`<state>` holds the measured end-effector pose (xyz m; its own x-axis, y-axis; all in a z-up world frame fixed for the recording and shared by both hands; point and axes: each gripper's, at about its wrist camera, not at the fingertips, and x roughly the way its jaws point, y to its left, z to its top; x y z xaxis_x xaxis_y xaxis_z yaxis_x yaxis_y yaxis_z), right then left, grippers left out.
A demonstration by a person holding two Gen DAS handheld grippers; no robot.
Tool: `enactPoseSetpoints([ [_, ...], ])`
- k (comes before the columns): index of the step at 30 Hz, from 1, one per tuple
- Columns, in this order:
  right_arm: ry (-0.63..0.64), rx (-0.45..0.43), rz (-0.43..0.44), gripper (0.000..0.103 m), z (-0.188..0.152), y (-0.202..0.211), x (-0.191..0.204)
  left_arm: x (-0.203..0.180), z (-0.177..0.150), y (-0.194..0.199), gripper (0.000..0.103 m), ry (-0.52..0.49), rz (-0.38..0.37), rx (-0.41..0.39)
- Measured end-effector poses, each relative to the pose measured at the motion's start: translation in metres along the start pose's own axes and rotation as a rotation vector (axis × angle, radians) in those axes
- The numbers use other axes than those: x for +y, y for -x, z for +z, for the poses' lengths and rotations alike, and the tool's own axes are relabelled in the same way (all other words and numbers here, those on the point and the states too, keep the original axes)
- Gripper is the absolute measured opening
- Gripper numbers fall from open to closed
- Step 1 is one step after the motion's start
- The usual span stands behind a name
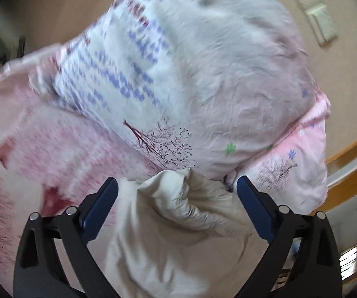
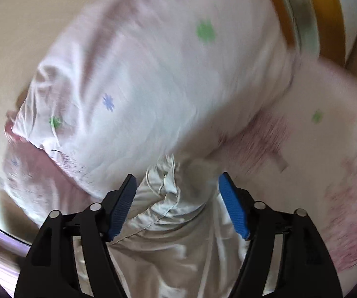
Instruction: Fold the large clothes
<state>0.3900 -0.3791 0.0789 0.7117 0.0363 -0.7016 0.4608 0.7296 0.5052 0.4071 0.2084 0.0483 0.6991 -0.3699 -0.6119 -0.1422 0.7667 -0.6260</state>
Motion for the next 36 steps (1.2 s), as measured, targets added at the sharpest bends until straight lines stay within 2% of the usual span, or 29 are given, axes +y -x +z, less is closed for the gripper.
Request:
enactPoseSetpoints([
  [1, 0.055, -0.020, -0.013, 0.071, -0.002, 0.006, 0.008, -0.007, -0.003, 0.004, 0.096, -0.057, 0.027, -0.003],
  [2, 0.155, -0.019, -0.012, 0.071, -0.008, 0.011, 0.022, -0.022, -0.012, 0.008, 0.095, -0.158, 0.074, -0.003],
  [4, 0.286, 0.019, -0.008, 0.071, -0.019, 0.011, 0.040, -0.039, -0.022, 0.009, 0.095, -0.274, 0.099, 0.008],
  [6, 0.437, 0.037, -0.087, 0.069, -0.036, 0.009, 0.059, -0.058, -0.037, 0.005, 0.094, -0.407, 0.148, 0.025],
  [7, 0.488, 0.038, -0.131, 0.067, -0.041, 0.006, 0.064, -0.067, -0.044, 0.001, 0.091, -0.480, 0.203, 0.026],
  [8, 0.531, 0.045, -0.175, 0.061, -0.045, 0.000, 0.067, -0.072, -0.048, -0.004, 0.089, -0.529, 0.256, 0.021],
  [11, 0.589, 0.065, -0.243, 0.055, -0.048, -0.010, 0.069, -0.072, -0.053, -0.015, 0.075, -0.601, 0.326, 0.041],
  [14, 0.642, 0.070, -0.275, 0.055, -0.045, -0.013, 0.065, -0.067, -0.048, -0.024, 0.072, -0.608, 0.331, 0.081],
  [18, 0.529, 0.153, -0.234, 0.056, -0.029, -0.033, 0.051, -0.061, -0.037, -0.043, 0.071, -0.543, 0.325, 0.129],
  [20, 0.522, 0.180, -0.244, 0.055, -0.033, -0.043, 0.049, -0.059, -0.034, -0.055, 0.063, -0.525, 0.346, 0.134],
  [21, 0.534, 0.195, -0.252, 0.041, -0.036, -0.049, 0.050, -0.059, -0.035, -0.059, 0.058, -0.524, 0.350, 0.139],
  [23, 0.548, 0.242, -0.267, 0.015, -0.042, -0.066, 0.051, -0.060, -0.036, -0.071, 0.030, -0.521, 0.353, 0.162],
  [26, 0.558, 0.262, -0.368, 0.012, -0.045, -0.087, 0.056, -0.066, -0.038, -0.089, 0.023, -0.543, 0.434, 0.164],
  [30, 0.444, 0.313, -0.440, 0.012, -0.031, -0.103, 0.046, -0.063, -0.033, -0.100, 0.024, -0.509, 0.494, 0.160],
  [32, 0.405, 0.337, -0.440, 0.015, -0.027, -0.102, 0.040, -0.061, -0.031, -0.097, 0.029, -0.489, 0.499, 0.161],
  [34, 0.409, 0.307, -0.436, 0.024, -0.025, -0.088, 0.042, -0.058, -0.028, -0.087, 0.043, -0.471, 0.487, 0.151],
  [35, 0.416, 0.274, -0.448, 0.033, -0.026, -0.076, 0.043, -0.057, -0.027, -0.077, 0.052, -0.458, 0.472, 0.137],
  [36, 0.416, 0.241, -0.440, 0.033, -0.026, -0.062, 0.043, -0.055, -0.025, -0.066, 0.057, -0.444, 0.458, 0.115],
])
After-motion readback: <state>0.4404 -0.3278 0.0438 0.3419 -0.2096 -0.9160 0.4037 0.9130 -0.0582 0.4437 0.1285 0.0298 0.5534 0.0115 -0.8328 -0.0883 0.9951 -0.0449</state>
